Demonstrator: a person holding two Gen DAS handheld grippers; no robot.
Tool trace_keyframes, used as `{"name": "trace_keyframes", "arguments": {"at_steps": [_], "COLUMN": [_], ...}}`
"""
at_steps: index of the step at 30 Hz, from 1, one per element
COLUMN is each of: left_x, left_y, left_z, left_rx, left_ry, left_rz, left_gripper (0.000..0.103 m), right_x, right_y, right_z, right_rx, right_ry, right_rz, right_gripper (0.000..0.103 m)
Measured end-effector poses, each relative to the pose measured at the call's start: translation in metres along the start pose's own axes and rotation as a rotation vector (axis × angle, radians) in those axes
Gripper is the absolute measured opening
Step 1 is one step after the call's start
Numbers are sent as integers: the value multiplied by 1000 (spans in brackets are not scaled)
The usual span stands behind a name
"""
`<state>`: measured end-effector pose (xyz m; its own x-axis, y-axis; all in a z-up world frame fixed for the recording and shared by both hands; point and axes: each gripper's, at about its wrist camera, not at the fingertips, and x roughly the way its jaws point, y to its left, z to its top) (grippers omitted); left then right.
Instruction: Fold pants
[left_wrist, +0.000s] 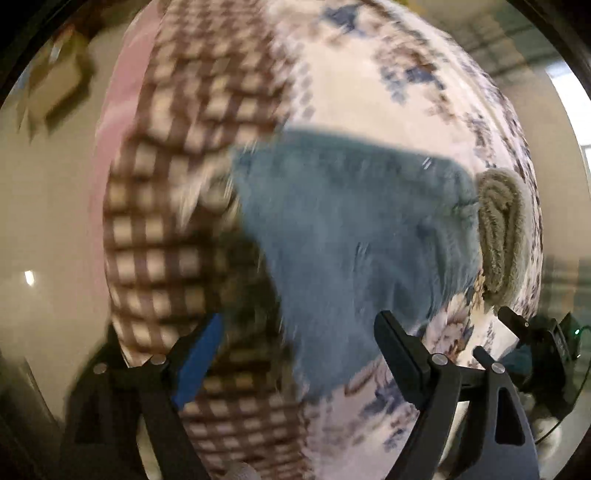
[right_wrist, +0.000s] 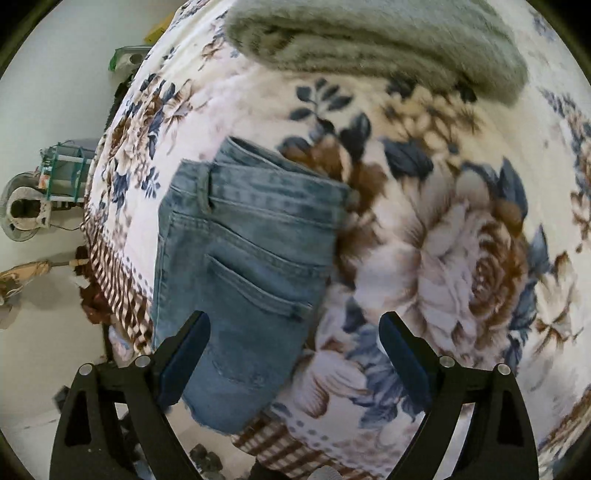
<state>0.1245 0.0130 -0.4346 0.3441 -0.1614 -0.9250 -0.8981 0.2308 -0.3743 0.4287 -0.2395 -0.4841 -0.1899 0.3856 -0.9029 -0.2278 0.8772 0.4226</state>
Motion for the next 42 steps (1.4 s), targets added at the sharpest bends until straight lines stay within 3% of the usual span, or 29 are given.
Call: {"name": "trace_keyframes", "arguments": {"at_steps": [6,10,13,17,23,26,27,28,30,32,38,41,42], "left_x": [39,60,71,68,64,64,65,65,65,65,62,62,62], "left_y": [14,1,-5,-7,-5,-6,-7,-6,-7,-8,-2,1,1], "left_z": [-40,-56,-56,-49,-33,-25,-23,-22,-21,-21,-28,-33,-34], "left_rx": [-207,-215,-200,-166,-142,-133,-133,-129,-129,-130,-133,-140,-147], "left_ry": [72,77,76,42,0,-9,-10,-10,-9,-13,-4,7,20], "left_rz": [-112,-128,-96,-50,-19,-18,-19,-19,-22,-24,-36,-37,-43], "left_gripper": [83,83,83,83,83,83,83,83,83,83,83,83,83], "right_x": [36,62,63,28,65,96,104,113,115,101,70,78,82], "right_y": [-21,-27,-23,22,123,152,156,158,162,164,133,119,116], "right_z": [15,37,51,61,97,112,119,121,117,110,127,138,141], "right_rx": [14,1,-30,-201,-529,-606,-604,-602,-605,-623,-443,-384,-365], "right_ry": [4,14,-44,-166,-58,20,53,84,76,1,-126,-36,7], "right_rz": [94,111,42,9,-117,-183,-189,-203,-243,-239,-211,-113,-86], "right_gripper": [94,94,94,94,94,94,90,64,30,16,14,18,26]}}
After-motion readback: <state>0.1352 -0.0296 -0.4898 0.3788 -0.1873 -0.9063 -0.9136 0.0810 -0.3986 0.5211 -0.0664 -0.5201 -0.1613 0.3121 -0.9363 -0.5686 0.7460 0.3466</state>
